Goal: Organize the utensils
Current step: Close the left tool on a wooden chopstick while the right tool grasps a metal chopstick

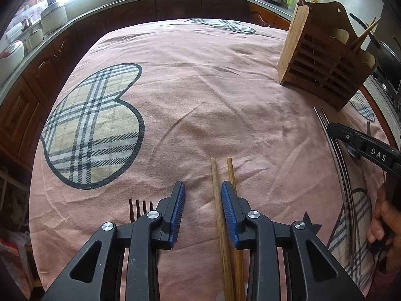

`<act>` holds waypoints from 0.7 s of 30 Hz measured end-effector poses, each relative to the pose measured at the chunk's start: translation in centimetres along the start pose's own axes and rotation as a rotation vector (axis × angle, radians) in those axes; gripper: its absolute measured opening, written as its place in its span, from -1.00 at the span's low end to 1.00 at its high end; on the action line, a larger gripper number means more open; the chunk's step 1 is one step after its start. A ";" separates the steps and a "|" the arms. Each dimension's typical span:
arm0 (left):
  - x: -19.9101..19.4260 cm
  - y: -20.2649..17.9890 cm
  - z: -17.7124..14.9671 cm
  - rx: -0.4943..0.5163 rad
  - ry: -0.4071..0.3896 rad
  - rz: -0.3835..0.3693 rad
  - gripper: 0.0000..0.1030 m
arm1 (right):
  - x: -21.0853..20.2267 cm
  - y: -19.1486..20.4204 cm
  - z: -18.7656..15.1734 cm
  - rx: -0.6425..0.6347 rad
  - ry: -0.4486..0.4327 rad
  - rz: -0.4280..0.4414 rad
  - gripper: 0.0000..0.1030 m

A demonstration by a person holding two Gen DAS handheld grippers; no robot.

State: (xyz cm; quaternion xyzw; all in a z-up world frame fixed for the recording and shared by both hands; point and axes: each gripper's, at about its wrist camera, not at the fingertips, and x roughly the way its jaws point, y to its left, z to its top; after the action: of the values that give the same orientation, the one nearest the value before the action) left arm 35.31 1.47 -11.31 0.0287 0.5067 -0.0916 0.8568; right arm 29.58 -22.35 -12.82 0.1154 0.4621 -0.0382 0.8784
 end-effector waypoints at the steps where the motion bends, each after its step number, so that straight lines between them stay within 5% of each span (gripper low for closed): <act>1: 0.1 -0.4 0.1 0.019 -0.002 0.019 -0.42 | 0.1 0.0 0.1 -0.002 0.001 -0.002 -0.49; 6: 0.5 -1.1 0.5 0.037 -0.005 0.026 -0.50 | 0.6 0.2 0.9 -0.024 0.007 -0.014 -0.51; 11: 0.7 -2.1 0.4 0.069 -0.015 0.030 -0.89 | 1.3 0.7 1.7 -0.057 0.010 -0.038 -0.54; 14: 0.6 -2.4 0.3 0.068 -0.019 0.036 -0.92 | 1.5 1.3 1.9 -0.094 0.013 -0.071 -0.66; 16: 0.2 -1.9 0.2 0.034 -0.018 0.002 -0.92 | 1.3 1.1 1.8 -0.078 0.012 -0.044 -0.90; 21: -1.9 -0.6 0.1 -0.020 -0.057 -0.026 -0.93 | -0.5 -0.5 1.6 0.017 -0.015 0.055 -0.91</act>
State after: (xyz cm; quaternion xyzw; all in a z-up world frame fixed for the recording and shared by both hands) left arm 34.39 1.12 -9.63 0.0109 0.4833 -0.0988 0.8698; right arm 30.46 -23.25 -11.65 0.1351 0.4517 -0.0186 0.8817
